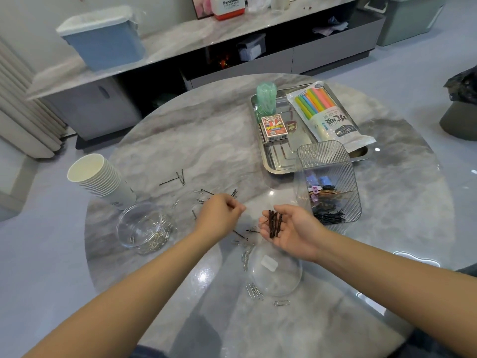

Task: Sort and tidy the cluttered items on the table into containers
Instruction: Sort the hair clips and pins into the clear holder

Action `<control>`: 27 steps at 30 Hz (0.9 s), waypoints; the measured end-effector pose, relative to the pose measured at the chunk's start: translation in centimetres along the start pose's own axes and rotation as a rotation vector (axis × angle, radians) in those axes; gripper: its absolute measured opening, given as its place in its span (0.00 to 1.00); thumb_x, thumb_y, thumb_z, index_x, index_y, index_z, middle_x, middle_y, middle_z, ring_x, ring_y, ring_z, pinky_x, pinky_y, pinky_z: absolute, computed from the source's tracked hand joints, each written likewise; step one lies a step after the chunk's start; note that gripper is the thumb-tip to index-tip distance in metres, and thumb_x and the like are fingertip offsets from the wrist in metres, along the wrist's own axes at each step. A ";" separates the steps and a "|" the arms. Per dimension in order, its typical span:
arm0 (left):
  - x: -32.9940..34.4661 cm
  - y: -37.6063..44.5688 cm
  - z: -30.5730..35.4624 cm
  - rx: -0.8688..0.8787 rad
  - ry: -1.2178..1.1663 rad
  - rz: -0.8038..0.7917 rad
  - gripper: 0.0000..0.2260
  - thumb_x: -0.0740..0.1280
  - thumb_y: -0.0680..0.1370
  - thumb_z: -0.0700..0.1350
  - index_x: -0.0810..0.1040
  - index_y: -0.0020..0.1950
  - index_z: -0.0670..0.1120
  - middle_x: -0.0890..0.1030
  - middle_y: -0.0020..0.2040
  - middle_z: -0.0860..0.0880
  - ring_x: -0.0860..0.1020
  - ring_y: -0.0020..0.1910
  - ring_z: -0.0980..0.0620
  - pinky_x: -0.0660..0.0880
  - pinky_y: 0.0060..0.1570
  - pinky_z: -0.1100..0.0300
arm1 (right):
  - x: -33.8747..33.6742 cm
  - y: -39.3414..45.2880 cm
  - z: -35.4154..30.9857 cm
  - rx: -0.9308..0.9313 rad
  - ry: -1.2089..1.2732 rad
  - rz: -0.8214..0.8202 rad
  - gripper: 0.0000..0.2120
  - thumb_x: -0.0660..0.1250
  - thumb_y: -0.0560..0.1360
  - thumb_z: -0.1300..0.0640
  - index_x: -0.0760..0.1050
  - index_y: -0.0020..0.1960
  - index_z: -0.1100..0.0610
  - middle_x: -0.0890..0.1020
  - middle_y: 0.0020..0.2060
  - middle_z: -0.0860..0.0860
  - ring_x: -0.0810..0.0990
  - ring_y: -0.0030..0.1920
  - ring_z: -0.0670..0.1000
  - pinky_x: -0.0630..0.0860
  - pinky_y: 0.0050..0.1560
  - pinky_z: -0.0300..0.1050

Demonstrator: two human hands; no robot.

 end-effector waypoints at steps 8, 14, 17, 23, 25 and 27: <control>0.1 4.5 -1.3 -0.020 0.360 0.035 0.07 0.69 0.75 0.45 0.81 0.45 0.42 0.81 0.48 0.44 0.79 0.47 0.42 0.74 0.44 0.55 | 0.3 0.4 0.0 0.020 -0.017 -0.031 0.09 0.57 0.78 0.57 0.73 0.46 0.60 0.77 0.35 0.55 0.76 0.36 0.51 0.77 0.34 0.40; 1.7 4.0 0.3 0.106 0.753 -0.071 0.09 0.60 0.78 0.35 0.73 0.57 0.37 0.74 0.57 0.39 0.77 0.54 0.41 0.70 0.44 0.56 | -0.2 0.8 -0.2 -0.001 -0.039 -0.003 0.09 0.58 0.79 0.57 0.73 0.47 0.61 0.77 0.36 0.55 0.76 0.37 0.51 0.78 0.35 0.41; 1.8 3.6 0.6 0.160 0.793 -0.119 0.11 0.58 0.79 0.37 0.69 0.60 0.37 0.72 0.59 0.39 0.75 0.56 0.42 0.69 0.47 0.57 | -0.2 0.7 -0.3 -0.017 -0.042 0.007 0.09 0.57 0.79 0.57 0.73 0.46 0.61 0.76 0.36 0.55 0.76 0.36 0.51 0.77 0.34 0.41; 0.6 0.3 2.8 0.044 0.083 -0.190 0.09 0.56 0.81 0.43 0.72 0.43 0.44 0.73 0.37 0.43 0.71 0.35 0.47 0.69 0.36 0.58 | 0.0 0.1 -0.6 -0.047 -0.023 0.019 0.11 0.56 0.79 0.56 0.73 0.49 0.63 0.78 0.38 0.57 0.78 0.38 0.54 0.76 0.39 0.44; 0.4 -1.6 3.3 -0.016 -0.051 -0.265 0.12 0.58 0.81 0.46 0.74 0.40 0.45 0.74 0.34 0.49 0.71 0.33 0.52 0.67 0.34 0.62 | 0.2 -0.1 -0.6 -0.050 -0.011 -0.008 0.13 0.56 0.80 0.55 0.73 0.52 0.63 0.79 0.39 0.58 0.78 0.40 0.55 0.75 0.44 0.45; 0.3 -2.9 3.4 -0.038 -0.128 -0.274 0.11 0.62 0.80 0.46 0.78 0.39 0.48 0.78 0.35 0.53 0.73 0.32 0.58 0.69 0.35 0.64 | 0.6 -0.2 -0.5 -0.038 -0.021 -0.041 0.15 0.55 0.80 0.54 0.73 0.56 0.64 0.79 0.40 0.58 0.78 0.40 0.55 0.75 0.46 0.47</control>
Point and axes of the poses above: each hand's wrist, its own y-axis towards the middle knuckle, its own x-axis out of the palm, z = x × y, the point moved 5 cm from there along y, towards the middle knuckle
